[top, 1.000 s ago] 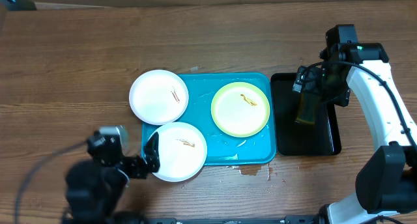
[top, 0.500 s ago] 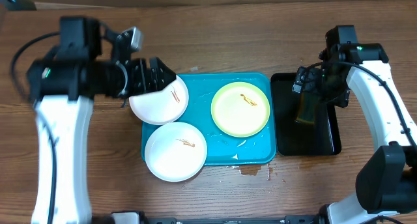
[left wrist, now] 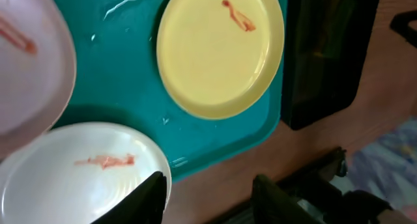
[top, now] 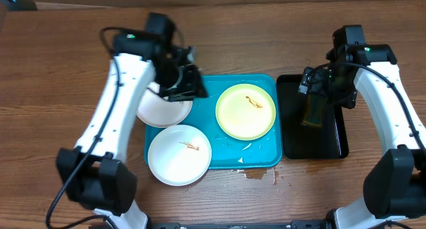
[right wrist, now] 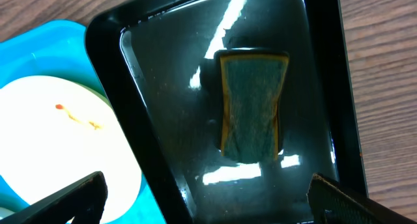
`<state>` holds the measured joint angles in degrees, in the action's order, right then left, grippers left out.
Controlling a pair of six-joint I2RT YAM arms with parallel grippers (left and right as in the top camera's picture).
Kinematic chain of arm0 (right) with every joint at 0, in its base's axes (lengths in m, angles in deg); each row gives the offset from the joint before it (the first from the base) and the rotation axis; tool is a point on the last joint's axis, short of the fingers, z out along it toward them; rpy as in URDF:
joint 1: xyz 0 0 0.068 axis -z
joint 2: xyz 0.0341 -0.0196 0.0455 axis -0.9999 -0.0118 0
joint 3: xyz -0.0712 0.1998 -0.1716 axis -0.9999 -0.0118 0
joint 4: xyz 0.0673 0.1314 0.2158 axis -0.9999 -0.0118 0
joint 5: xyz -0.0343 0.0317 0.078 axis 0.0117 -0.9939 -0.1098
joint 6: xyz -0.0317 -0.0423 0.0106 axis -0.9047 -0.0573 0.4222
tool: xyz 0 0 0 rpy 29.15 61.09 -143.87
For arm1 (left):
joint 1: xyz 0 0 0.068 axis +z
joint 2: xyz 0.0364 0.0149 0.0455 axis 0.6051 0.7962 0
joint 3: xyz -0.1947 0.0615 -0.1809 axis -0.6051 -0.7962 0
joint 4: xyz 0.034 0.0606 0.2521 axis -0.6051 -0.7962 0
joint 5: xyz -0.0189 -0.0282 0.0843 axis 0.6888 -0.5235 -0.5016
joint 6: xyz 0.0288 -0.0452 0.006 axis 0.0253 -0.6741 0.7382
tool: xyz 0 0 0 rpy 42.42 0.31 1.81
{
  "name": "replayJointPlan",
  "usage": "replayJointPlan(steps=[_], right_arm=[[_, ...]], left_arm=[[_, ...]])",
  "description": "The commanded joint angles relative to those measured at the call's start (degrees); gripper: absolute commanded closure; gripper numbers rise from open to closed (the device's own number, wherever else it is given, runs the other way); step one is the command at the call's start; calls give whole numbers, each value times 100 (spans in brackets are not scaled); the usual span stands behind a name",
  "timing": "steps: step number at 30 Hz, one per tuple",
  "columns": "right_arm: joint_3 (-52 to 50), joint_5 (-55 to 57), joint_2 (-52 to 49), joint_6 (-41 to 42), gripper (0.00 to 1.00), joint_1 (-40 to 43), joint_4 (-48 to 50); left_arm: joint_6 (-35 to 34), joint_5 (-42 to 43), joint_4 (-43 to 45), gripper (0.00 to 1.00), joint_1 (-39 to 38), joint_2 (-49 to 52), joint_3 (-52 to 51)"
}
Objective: Clean dirty plates on tray and stack at the side
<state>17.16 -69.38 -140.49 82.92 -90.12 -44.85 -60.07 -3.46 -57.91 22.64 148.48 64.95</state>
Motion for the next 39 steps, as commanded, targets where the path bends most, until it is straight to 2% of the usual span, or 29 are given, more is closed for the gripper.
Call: replayJointPlan(steps=[1,4,7,14,20,24,31,35,39], right_arm=[[33,-4,-4,-35,0,17,11],[33,0,-4,-35,0,17,-81],[28,26,-4,-35,0,17,-192],[24,404,-4,-31,0,17,-192],[22,404,-4,-31,0,17,-195],[22,404,-7,-31,0,17,-192],[22,407,-7,-31,0,17,-179],[22,407,-4,-31,0,17,-155],[22,404,-7,-31,0,17,-186]], left_arm=[[63,-201,225,56,-155,216,-50],[-295,-990,223,52,-448,396,-118],[-1008,-1875,278,47,-789,579,-315],[-1290,-1958,820,46,-1427,1150,-535],[-1528,-1961,938,48,-1523,1563,-535],[-1794,-1961,966,52,-1526,1834,-535],[-1797,-1978,1073,59,-1550,2177,-538],[-1797,-2535,1115,73,-1526,2188,-531],[-1757,-3025,1113,79,-1425,2186,-531]])
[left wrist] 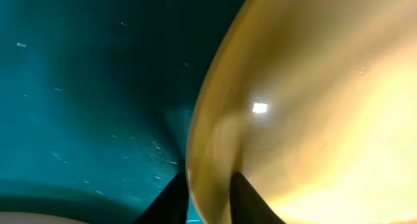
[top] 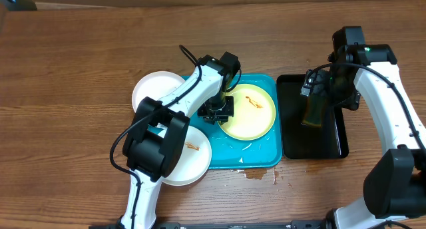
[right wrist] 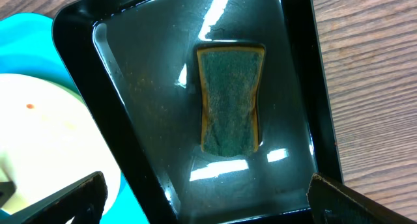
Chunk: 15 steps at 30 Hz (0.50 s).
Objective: Clean dirty plates on tray and stack at the side
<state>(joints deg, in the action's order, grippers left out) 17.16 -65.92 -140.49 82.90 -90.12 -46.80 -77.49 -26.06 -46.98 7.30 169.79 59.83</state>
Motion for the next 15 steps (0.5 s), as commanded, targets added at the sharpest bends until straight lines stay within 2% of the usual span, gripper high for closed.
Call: replayJointPlan(steps=[1,6,9,12,15], right_arm=[[22,59,-7,-28,0,17,-4],[-72,57,-7,-24,0,17,-26],[-221,24,-7,17,0,15,-2],[-417,15,-7,15,0,11,66],[-590,15,-7,20,0,11,153]], left_arm=[[26,-892,20,81,133,55,-17],[297,-1491,24,84,249,55,96],[365,-1703,111,80,295,52,192],[654,-1696,289,76,302,52,236],[660,-1620,297,70,302,55,236]])
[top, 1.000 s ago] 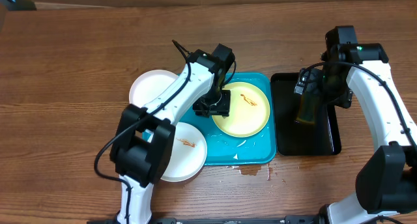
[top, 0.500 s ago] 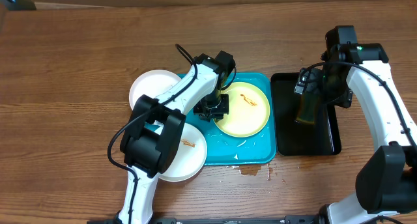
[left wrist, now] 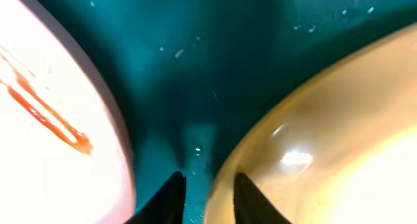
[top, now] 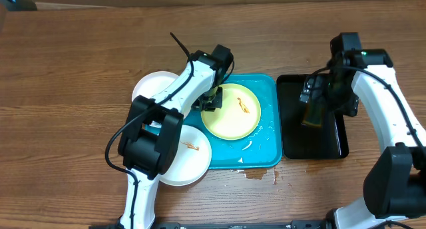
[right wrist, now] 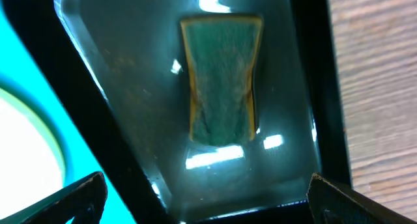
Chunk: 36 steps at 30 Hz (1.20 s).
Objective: Clean dirty plates on tray and stack at the side
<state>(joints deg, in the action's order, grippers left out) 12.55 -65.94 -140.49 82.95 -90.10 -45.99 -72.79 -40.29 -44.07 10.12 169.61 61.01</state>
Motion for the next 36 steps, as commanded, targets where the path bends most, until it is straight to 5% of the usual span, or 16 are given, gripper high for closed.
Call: replayJointPlan(steps=[1,12,17,25,27,28,30,31,35,36], right_arm=[[-205,15,-7,44,0,9,131],[-1434,26,-7,286,7,9,1631],[-1862,107,-7,289,24,9,2306],[-2389,127,-7,286,33,9,2761],[-2479,127,-7,286,38,9,2815],[-2485,127,-7,267,47,9,2806],[-2465,122,-4,79,88,9,2798],[-2402,101,-4,-46,96,9,2745],[-2044,103,-4,-63,93,9,2371],[-1921,103,-4,-63,69,9,2243]], left_arm=[[190,-175,4,69,17,72,118],[149,490,81,61,11,72,118],[146,553,140,54,11,72,116],[146,601,155,49,9,72,111],[144,599,153,42,9,72,111],[144,599,153,41,9,72,111],[146,599,153,42,9,72,109],[146,597,153,41,9,72,109],[146,595,157,42,9,72,109],[146,595,160,42,9,72,109]])
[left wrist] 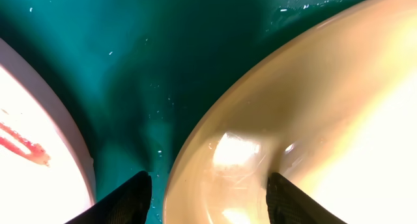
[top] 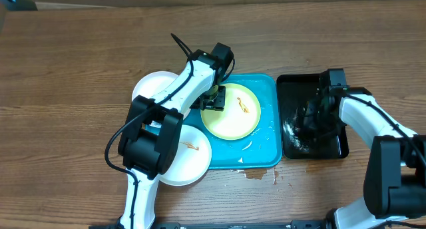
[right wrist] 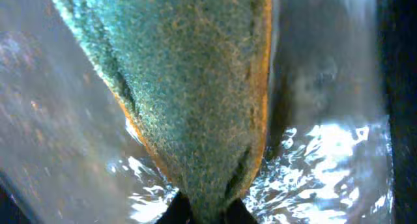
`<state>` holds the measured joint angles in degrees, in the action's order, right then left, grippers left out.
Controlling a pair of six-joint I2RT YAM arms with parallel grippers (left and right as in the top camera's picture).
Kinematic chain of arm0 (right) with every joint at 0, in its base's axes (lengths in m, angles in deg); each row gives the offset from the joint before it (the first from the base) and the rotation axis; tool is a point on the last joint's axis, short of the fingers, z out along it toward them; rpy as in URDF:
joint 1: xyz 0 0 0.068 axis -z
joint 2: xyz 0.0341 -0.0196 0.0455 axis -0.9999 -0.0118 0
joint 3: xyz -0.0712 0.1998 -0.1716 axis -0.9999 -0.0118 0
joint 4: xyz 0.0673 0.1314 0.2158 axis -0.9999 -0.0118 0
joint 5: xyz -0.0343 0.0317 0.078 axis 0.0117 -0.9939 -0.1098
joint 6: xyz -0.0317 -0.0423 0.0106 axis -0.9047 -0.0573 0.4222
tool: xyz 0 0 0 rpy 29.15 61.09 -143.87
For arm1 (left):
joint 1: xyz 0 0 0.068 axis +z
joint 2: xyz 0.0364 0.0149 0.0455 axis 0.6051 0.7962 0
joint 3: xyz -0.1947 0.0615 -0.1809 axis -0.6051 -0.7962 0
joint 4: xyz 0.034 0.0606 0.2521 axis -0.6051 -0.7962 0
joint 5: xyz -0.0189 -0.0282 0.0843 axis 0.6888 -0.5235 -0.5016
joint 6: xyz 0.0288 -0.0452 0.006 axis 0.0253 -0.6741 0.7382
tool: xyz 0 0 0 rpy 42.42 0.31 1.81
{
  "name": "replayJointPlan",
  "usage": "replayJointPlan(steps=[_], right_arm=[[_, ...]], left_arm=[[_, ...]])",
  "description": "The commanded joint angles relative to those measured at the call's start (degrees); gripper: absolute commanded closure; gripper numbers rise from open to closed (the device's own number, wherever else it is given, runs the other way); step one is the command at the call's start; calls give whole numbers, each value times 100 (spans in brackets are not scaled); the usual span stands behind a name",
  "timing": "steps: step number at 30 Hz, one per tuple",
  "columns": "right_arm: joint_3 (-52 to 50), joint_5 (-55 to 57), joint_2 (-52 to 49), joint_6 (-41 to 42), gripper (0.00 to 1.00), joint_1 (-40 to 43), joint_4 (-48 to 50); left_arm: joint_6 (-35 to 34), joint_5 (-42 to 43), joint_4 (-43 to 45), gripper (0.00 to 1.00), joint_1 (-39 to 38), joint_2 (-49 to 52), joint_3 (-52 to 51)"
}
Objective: Clean dirty plates on tray and stack at the side
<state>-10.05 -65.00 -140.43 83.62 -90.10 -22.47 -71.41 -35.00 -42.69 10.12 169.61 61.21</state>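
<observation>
A yellow plate (top: pixel 233 112) with a red smear lies on the teal tray (top: pixel 269 156). My left gripper (top: pixel 216 101) is low at the plate's left rim (left wrist: pixel 195 159). It stands open (left wrist: pixel 212 201), one finger over the tray and one over the plate. Two white plates have red smears. One (top: pixel 152 89) sits at the tray's left edge. The other (top: pixel 178 157) hangs over the tray's front left corner. My right gripper (top: pixel 311 119) is down in the black tray (top: pixel 336 149), shut (right wrist: pixel 212 211) on the green sponge (right wrist: pixel 189 87).
Water glints in the black tray (right wrist: pixel 326 152), and droplets lie on the teal tray. A small wet spill (top: pixel 259 174) marks the wood in front of the teal tray. Bare brown table surrounds both trays.
My left gripper's fingers, narrow on the yellow plate's rim before, now stand wide apart. My right gripper, open above the sponge then, is now down in the black tray and shut on it.
At first my left gripper was over a white plate at the tray's left edge and the right hung open above the sponge. Then the left was shut on the yellow plate's left rim. Then that plate lay further left. Now the left is open and the right grips the sponge.
</observation>
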Motion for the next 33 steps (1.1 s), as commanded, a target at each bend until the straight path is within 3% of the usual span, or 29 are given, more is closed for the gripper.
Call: replayJointPlan(steps=[1,5,7,24,25,26,27,28,29,32,33], right_arm=[[437,11,-11,-133,47,9,-203],[608,57,-11,-431,19,11,-192],[597,245,-13,-433,14,22,-24],[125,479,-273,-431,14,20,1174],[125,481,-293,-433,20,20,1228],[125,481,-299,-437,40,20,1294],[125,481,-299,-435,77,20,1368],[127,479,-299,-435,95,20,1451],[127,452,-299,-435,96,20,1537],[127,411,-299,-428,93,20,1685],[127,411,-299,-428,56,20,1700]], left_arm=[[7,66,24,41,9,72,87],[7,66,24,40,9,72,87],[7,66,24,39,9,72,87],[9,66,22,37,9,72,87],[7,66,22,37,9,72,87],[7,68,22,37,9,72,87],[7,68,22,37,9,72,87],[7,68,24,37,9,72,87],[7,66,24,37,9,72,87],[7,66,26,37,9,72,87],[9,66,24,37,9,72,87]])
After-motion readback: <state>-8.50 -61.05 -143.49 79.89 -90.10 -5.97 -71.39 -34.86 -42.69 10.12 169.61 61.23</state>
